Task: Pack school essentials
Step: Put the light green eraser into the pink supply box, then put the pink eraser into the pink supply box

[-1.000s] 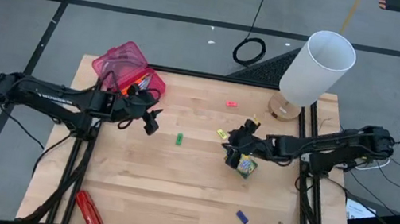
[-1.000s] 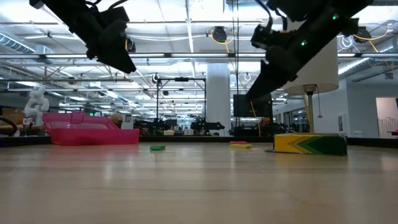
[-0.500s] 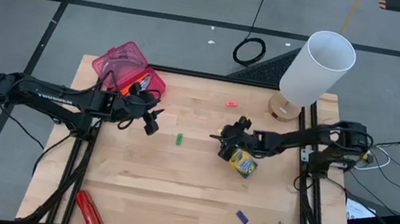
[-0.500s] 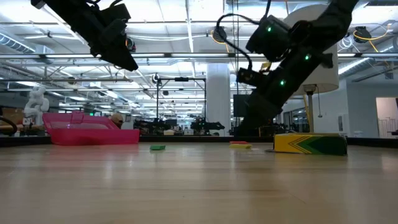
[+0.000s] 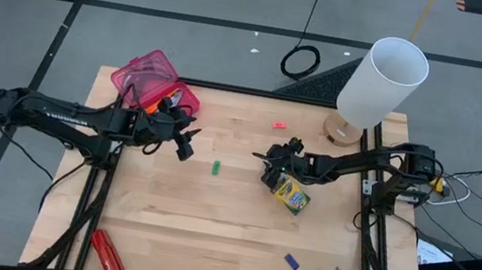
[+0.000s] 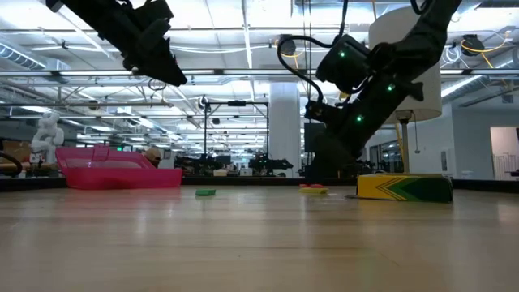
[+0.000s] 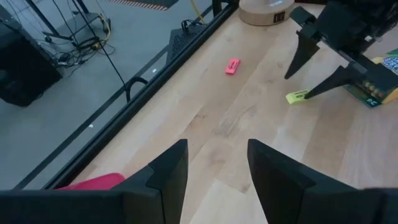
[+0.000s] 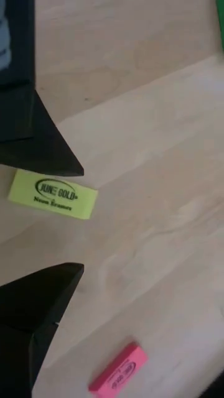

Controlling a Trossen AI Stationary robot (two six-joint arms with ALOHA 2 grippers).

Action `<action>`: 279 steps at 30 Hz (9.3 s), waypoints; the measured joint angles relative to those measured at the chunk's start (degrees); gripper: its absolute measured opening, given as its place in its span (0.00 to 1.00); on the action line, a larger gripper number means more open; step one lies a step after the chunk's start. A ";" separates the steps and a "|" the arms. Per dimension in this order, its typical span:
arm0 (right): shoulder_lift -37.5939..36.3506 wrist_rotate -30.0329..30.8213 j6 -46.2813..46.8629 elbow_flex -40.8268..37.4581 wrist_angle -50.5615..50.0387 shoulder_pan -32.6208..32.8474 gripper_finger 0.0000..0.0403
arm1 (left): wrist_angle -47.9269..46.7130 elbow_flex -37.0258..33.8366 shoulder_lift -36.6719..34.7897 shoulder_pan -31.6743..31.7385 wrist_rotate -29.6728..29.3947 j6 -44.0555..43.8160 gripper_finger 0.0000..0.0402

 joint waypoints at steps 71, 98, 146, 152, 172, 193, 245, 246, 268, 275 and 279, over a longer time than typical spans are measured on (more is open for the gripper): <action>-1.28 -8.91 -1.58 -6.67 13.13 -0.71 0.19 | 1.66 0.00 0.72 0.00 0.09 2.05 0.42; -2.95 -15.72 -19.63 -6.60 30.71 8.03 0.19 | 40.84 -0.04 33.80 -0.87 31.53 21.09 0.72; -2.91 -15.66 -17.77 -6.60 34.82 8.03 0.20 | 44.96 0.00 35.34 -0.70 32.52 23.46 0.24; -2.99 -15.68 -16.38 -6.60 34.80 8.03 0.39 | 44.98 0.00 35.34 -0.70 32.52 23.43 0.24; -20.26 -9.46 -16.47 -6.62 10.50 8.03 0.79 | 20.82 0.07 19.46 8.87 16.31 19.34 0.24; -19.96 -9.61 -10.50 -6.64 5.94 13.18 0.77 | 0.77 0.02 16.34 38.06 18.31 13.87 0.24; -19.96 -1.02 -12.83 -6.62 5.37 4.47 0.77 | -2.73 -0.02 8.22 6.84 9.48 -1.57 0.56; -19.96 -1.85 -13.35 -6.62 4.78 2.72 0.77 | -2.30 -0.02 8.36 5.47 8.63 -1.57 0.56; -0.80 -30.42 -44.12 6.82 1.77 -26.28 0.69 | 8.04 -0.02 9.66 0.68 9.24 2.75 0.56; 4.08 -39.89 -45.22 13.05 -8.43 -32.32 0.61 | 8.04 -0.02 9.66 0.81 9.42 3.43 0.56; 5.52 -39.94 -46.72 13.73 -8.32 -33.60 0.59 | 8.07 -0.02 9.66 0.81 9.46 3.43 0.56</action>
